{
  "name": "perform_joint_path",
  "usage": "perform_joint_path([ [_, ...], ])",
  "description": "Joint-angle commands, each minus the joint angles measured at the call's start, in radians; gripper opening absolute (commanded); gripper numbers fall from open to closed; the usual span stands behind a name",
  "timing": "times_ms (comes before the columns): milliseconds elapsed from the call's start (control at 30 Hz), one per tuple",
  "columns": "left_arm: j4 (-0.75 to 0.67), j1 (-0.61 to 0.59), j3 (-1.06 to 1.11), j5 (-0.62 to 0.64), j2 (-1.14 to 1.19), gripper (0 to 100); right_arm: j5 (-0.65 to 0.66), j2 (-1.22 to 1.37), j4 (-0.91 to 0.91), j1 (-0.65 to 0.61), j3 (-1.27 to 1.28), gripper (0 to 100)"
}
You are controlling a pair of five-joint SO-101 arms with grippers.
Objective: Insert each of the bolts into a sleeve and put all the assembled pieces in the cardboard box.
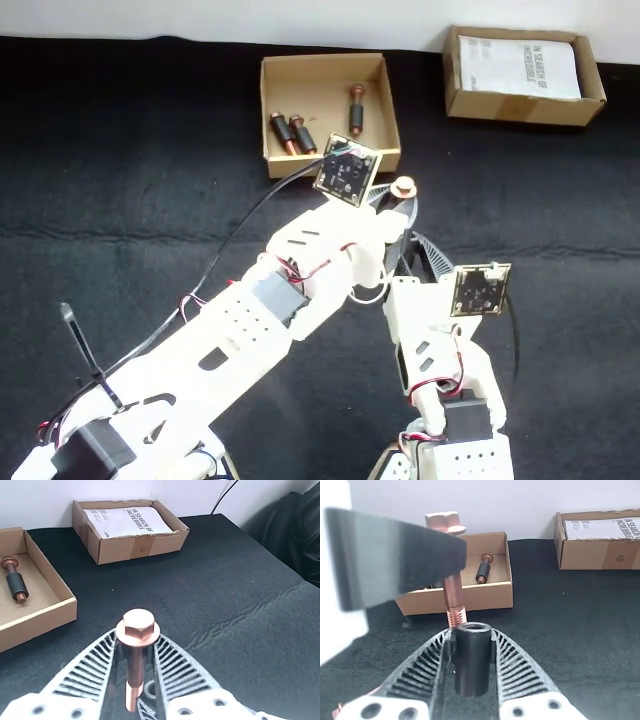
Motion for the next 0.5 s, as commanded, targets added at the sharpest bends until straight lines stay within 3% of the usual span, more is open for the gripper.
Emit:
perform_joint_path([
  [0, -0.02, 0.027, -0.016, 0.006, -0.018, 1, 0.009, -0.022, -0.024, -0.008, 0.13, 0.6],
  [467, -0.015, 0.024, -0.202, 0.0, -0.018, 1, 0.009, -0.015, -0.024, -0.013, 0.13, 0.6],
])
